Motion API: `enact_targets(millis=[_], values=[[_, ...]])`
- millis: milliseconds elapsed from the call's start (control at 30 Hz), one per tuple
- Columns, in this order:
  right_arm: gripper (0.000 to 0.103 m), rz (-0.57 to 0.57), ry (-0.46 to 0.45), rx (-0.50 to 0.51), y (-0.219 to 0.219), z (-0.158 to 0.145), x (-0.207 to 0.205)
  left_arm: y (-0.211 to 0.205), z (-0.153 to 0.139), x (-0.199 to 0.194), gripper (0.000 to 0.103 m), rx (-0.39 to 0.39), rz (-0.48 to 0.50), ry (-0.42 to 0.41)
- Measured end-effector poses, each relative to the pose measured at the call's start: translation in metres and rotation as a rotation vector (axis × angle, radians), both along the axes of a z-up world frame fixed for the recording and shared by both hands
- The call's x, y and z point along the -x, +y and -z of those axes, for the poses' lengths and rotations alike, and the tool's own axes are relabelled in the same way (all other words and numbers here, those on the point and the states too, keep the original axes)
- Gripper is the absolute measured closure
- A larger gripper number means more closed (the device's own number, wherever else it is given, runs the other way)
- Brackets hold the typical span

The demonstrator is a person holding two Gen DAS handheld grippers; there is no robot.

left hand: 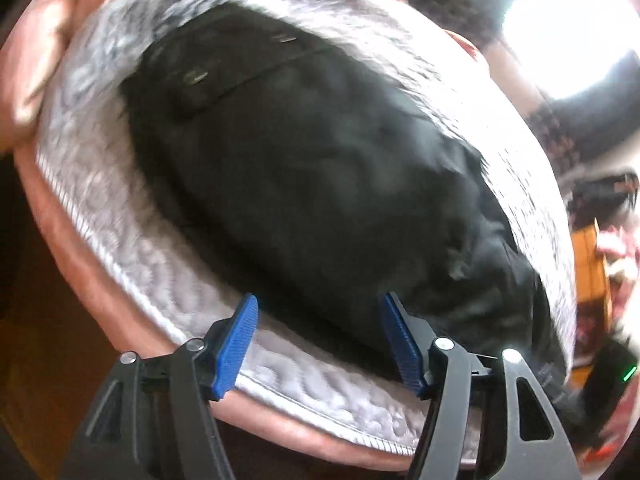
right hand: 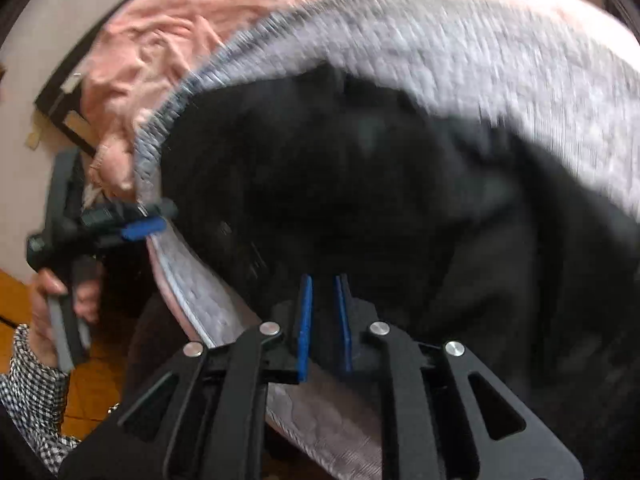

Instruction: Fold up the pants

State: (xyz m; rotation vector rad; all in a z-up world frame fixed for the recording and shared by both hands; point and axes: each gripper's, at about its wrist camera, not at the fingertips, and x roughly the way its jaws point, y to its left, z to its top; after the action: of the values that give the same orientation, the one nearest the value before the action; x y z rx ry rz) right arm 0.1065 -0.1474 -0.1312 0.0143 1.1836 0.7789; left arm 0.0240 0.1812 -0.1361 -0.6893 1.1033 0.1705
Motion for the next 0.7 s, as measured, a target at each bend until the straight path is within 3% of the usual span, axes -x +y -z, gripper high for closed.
enact_targets(millis=[67, 200, 300, 567, 700], values=[[0.095, 0.023, 0.087, 0.028, 0.003, 0.025, -0.003, 0.01, 0.006, -0.002, 0.043, 0.073, -0.014, -0.004], [0.092, 0.039, 0.087, 0.005, 0.007, 0.022, -0.005, 0.018, 0.015, -0.007, 0.044, 0.167, -0.031, -0.001], [0.085, 0.012, 0.014, 0.076, 0.019, 0.013, 0.0, 0.018, 0.027, -0.009, 0.044, 0.195, -0.046, 0.009], [0.088, 0.019, 0.033, 0.074, 0.02, 0.021, -0.002, 0.027, 0.017, -0.01, 0.05, 0.21, -0.065, -0.018], [0.088, 0.021, 0.031, 0.076, 0.018, 0.023, -0.002, 0.029, 0.028, -0.015, 0.05, 0.228, -0.083, -0.012]])
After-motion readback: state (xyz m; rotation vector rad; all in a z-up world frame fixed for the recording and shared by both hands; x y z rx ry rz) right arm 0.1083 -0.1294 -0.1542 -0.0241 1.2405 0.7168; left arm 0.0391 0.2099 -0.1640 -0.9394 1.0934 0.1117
